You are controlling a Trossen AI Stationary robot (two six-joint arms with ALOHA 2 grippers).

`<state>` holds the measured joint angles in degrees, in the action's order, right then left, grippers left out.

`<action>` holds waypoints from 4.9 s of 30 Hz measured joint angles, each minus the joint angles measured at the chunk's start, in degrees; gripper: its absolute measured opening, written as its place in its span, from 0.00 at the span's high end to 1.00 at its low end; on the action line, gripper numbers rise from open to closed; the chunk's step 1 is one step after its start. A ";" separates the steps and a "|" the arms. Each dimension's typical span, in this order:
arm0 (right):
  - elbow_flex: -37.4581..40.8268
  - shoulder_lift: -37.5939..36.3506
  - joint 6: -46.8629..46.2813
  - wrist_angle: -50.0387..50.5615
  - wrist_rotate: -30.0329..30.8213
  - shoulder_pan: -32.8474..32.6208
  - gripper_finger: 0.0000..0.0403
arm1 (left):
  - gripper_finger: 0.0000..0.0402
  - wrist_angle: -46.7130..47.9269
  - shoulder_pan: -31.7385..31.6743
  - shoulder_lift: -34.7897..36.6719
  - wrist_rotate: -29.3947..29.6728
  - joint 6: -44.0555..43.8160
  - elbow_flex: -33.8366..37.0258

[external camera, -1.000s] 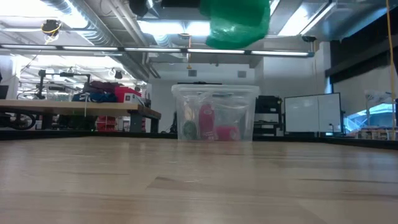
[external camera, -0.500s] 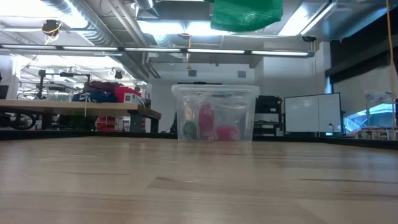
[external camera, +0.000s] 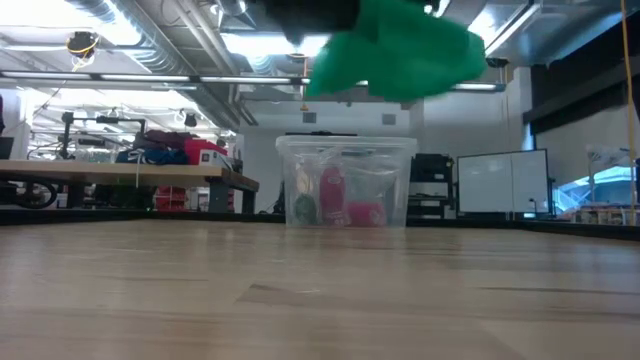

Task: Roll bandage
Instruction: Roll the green bandage

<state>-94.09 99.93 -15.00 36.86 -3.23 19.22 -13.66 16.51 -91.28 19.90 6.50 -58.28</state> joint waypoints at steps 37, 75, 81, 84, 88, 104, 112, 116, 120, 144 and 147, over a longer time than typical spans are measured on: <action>-0.08 -0.66 15.54 16.18 -18.50 0.39 0.48 | 0.96 4.10 -3.52 -5.16 4.02 -24.28 -0.13; 48.95 -53.85 13.50 -14.66 4.37 -23.01 0.48 | 0.96 -2.92 -4.35 4.63 4.68 10.18 -0.15; 55.36 -53.56 10.20 -18.04 5.72 -22.95 0.48 | 0.96 -3.52 -6.30 9.65 4.66 16.37 -0.15; 56.58 -51.18 10.39 -20.23 5.70 -22.97 0.48 | 0.96 -3.77 -7.09 10.85 4.72 16.75 -0.15; 57.58 -47.27 13.62 -27.63 7.06 -22.95 0.48 | 0.96 -3.74 -7.75 11.06 4.61 17.51 -0.15; 57.55 -43.17 18.09 -39.29 4.13 -23.01 0.48 | 0.96 -3.51 -8.04 10.71 4.59 16.51 -0.15; 57.53 -43.13 18.42 -41.33 -1.50 -23.01 0.74 | 0.96 -3.24 -8.04 10.71 4.59 16.51 -0.15; 57.08 -43.13 20.86 -41.37 -2.66 -23.01 0.96 | 0.96 -3.18 -8.04 10.71 4.59 16.48 -0.15; 52.01 -43.15 24.02 -42.01 -5.80 -25.66 0.95 | 0.96 -2.15 -8.04 10.71 4.59 16.23 -0.15; 25.01 -39.09 39.35 -23.46 13.34 -3.09 0.97 | 0.96 1.57 -1.97 11.38 -15.25 8.99 -2.04; 25.23 -37.10 34.16 -17.39 13.73 -0.24 0.91 | 0.96 2.84 -1.04 13.03 -15.25 8.42 -3.36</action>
<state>-68.86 62.82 19.15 19.47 10.50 18.98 -10.82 15.47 -78.26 4.64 14.92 -61.64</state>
